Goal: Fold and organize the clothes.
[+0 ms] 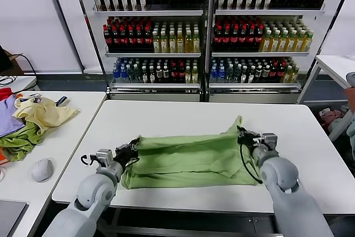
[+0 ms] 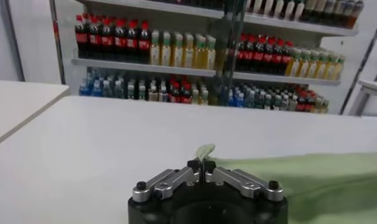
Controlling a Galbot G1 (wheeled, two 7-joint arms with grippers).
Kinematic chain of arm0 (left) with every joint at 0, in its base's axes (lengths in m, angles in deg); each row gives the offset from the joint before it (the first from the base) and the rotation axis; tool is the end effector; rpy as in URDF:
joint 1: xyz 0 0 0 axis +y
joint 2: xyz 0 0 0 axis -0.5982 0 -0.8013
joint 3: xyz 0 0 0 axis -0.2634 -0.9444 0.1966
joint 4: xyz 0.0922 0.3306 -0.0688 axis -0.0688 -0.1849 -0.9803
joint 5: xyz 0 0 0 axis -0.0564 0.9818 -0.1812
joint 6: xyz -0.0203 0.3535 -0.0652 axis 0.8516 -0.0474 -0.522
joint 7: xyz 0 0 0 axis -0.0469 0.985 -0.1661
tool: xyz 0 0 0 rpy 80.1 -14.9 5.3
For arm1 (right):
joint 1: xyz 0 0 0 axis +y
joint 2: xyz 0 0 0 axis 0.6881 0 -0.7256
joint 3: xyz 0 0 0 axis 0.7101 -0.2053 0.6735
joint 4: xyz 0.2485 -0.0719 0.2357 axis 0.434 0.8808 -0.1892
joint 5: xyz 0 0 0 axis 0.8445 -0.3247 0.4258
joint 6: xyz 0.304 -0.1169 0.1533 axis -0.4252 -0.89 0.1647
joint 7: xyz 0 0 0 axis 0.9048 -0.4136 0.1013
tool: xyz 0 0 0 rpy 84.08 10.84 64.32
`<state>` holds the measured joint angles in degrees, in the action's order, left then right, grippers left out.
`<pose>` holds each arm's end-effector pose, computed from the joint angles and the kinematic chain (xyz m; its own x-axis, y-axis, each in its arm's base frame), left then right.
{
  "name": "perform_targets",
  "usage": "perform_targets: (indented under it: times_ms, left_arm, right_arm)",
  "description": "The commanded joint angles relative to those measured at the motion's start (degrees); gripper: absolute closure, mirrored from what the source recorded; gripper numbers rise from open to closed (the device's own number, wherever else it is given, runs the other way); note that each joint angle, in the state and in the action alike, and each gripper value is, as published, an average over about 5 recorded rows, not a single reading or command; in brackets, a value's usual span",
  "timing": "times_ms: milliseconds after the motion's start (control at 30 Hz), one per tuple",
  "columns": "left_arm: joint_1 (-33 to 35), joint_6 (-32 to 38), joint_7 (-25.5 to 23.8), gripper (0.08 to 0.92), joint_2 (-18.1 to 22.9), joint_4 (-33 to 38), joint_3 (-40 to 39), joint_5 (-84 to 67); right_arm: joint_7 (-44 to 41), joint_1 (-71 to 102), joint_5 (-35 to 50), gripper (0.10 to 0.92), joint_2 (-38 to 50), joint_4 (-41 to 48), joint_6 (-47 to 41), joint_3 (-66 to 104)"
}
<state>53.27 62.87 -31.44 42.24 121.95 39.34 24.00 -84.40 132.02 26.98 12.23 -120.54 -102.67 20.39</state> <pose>0.3359 0.0406 -0.2815 -0.8919 0.2168 0.3970 0.1858 0.9758 -0.1154 0.3558 -0.0795 -0.2505 -0.9212 -0.1306 0.3664 -0.1242 0.9914 0.0411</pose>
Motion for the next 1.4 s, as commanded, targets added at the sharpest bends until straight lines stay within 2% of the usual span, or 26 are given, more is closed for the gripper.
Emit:
perform_targets:
  times_ms: [33, 200, 300, 467, 633, 833, 967, 1100, 1233, 1400]
  left_arm:
    - [5.4, -2.1, -0.9, 0.91, -0.8, 2.7, 0.7, 5.6]
    - [5.6, -3.1, -1.1, 0.906, -0.2, 2.0, 0.9, 9.3]
    - [6.2, -2.9, -0.4, 0.865, 0.2, 3.0, 1.3, 10.8]
    - [9.1, -1.1, 3.4, 0.725, 2.9, 7.0, 2.4, 14.3]
    - [13.7, 0.8, 8.2, 0.587, 8.7, 10.0, 3.3, 19.2]
    - [13.0, 1.6, 12.8, 0.422, 14.3, 5.1, 2.3, 22.8]
    - [11.0, 1.9, 14.7, 0.293, 16.0, 1.5, 2.3, 23.5]
    - [10.5, 1.8, 15.3, 0.201, 16.7, -0.3, 2.1, 23.4]
    - [10.7, 1.4, 15.4, 0.208, 17.0, -1.1, 1.9, 22.8]
    - [10.8, 0.7, 15.3, 0.337, 17.1, -1.4, 1.9, 20.9]
  right_arm:
    - [0.3, 8.1, -0.7, 0.909, 0.6, -4.8, -0.6, 2.7]
    - [0.6, 7.2, -3.1, 0.898, -0.3, -2.9, -0.8, 0.8]
    - [0.6, 7.3, -3.7, 0.837, -0.7, -3.5, -0.7, 0.3]
    - [0.5, 8.4, -3.8, 0.691, -0.8, -5.4, -0.7, 0.7]
    - [0.3, 9.7, -4.4, 0.552, -0.7, -6.7, -0.4, 1.5]
    - [0.2, 10.8, -5.1, 0.388, -0.9, -7.5, 0.0, 2.0]
    - [0.2, 11.2, -5.3, 0.276, -1.0, -7.9, 0.0, 2.1]
    - [0.1, 11.6, -5.3, 0.213, -0.9, -8.4, 0.1, 2.4]
    - [0.1, 11.7, -5.2, 0.203, -0.8, -8.7, 0.1, 2.5]
    - [0.2, 11.4, -5.2, 0.202, -0.8, -8.7, 0.0, 2.3]
